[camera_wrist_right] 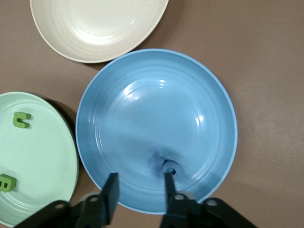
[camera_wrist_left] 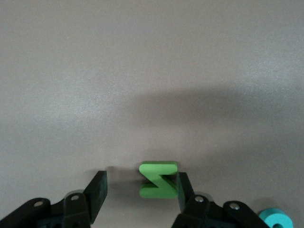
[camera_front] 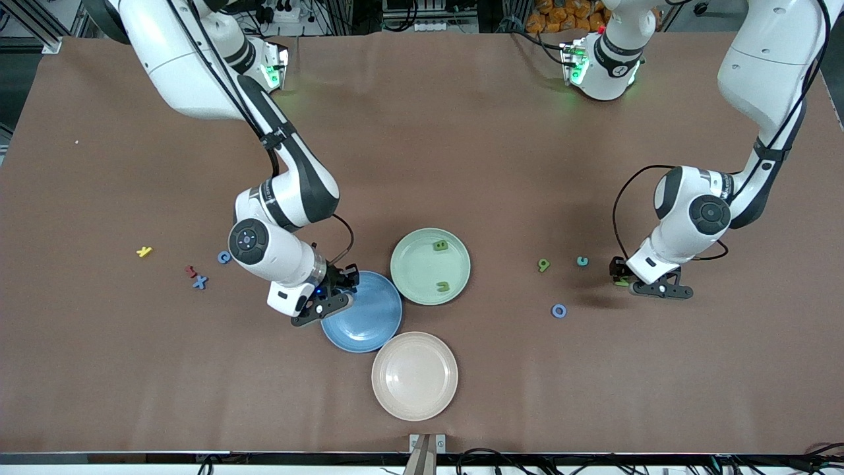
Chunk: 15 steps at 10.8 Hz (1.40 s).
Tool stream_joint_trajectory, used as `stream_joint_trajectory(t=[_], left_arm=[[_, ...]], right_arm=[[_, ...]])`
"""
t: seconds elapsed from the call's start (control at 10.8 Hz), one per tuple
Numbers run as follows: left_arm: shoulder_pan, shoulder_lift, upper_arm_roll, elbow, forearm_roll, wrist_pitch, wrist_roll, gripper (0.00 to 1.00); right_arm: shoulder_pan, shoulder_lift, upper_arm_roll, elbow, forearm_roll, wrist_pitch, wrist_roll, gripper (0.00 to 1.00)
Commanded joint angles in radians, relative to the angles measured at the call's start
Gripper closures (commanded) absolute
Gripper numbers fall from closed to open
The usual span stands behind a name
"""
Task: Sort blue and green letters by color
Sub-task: 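Grasp the green M with the left gripper while the right gripper returns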
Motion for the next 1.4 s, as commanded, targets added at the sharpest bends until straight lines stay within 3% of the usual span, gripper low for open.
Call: stream_joint_trajectory(t=[0.0,0.19,0.37,0.47,0.84,1.02,1.3], left_arm=[[-0.005,0.032,-0.004,0.030,0.036,0.009,-0.030,0.47],[-0.005,0.038,-0.004,0.030,0.036,0.009,-0.032,0.55],[-0.006,0.038,-0.005,0.030,0.036,0.009,-0.030,0.89],[-0.006,0.035,-0.007,0.030,0.036,0.009,-0.030,1.00],[-0.113,-0.063,-0.039,0.051,0.026,-0.075,-0.035,1.00],[-0.236,-0.056,-0.057,0.177,0.024,-0.239,-0.119,1.00],[-0.392,0.016,-0.057,0.322,-0.063,-0.282,-0.150,1.00]], right_arm=[[-0.007,0.017,-0.008,0.026,0.018,-0.006,0.006,0.00],[-0.042,0.011,-0.049,0.019,-0.017,-0.100,-0.007,0.00],[-0.126,0.008,-0.054,0.019,-0.118,-0.187,-0.146,0.00],[-0.170,0.010,-0.056,0.016,-0.131,-0.201,-0.229,0.00],[-0.374,0.010,-0.056,-0.041,-0.179,-0.188,-0.600,0.00],[-0.431,-0.027,-0.056,-0.134,-0.182,-0.187,-0.630,0.00],[-0.447,-0.055,-0.060,-0.211,-0.182,-0.192,-0.525,0.00]])
